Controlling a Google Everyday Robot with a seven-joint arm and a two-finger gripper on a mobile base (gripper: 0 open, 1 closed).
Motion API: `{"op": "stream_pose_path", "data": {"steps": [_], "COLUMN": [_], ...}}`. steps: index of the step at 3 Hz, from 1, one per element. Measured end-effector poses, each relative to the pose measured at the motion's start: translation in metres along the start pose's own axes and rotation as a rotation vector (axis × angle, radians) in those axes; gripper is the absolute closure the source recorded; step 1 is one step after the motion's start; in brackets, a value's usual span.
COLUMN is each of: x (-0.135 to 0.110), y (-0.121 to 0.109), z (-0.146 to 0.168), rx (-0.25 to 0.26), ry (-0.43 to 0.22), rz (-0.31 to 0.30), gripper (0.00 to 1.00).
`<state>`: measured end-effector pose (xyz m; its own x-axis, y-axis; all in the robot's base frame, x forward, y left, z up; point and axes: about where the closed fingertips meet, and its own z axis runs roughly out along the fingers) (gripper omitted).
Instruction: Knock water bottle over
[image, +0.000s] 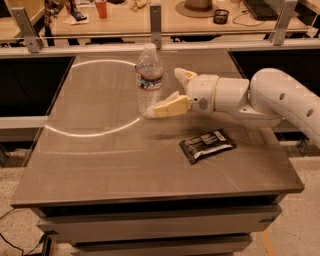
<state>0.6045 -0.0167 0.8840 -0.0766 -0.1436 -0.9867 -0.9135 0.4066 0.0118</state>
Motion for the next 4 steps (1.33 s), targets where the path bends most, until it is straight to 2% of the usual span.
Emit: {"op": "stream_pose_path", "data": {"steps": [2,4], "x": [-0.002,-0.011], "y": [-0.005,0.000], "z": [0.031,0.048], "rx": [-0.009,-0.042], "ry": [-0.021,-0.044], "rz": [0.021,0.024], "gripper": [0.01,0.42]}}
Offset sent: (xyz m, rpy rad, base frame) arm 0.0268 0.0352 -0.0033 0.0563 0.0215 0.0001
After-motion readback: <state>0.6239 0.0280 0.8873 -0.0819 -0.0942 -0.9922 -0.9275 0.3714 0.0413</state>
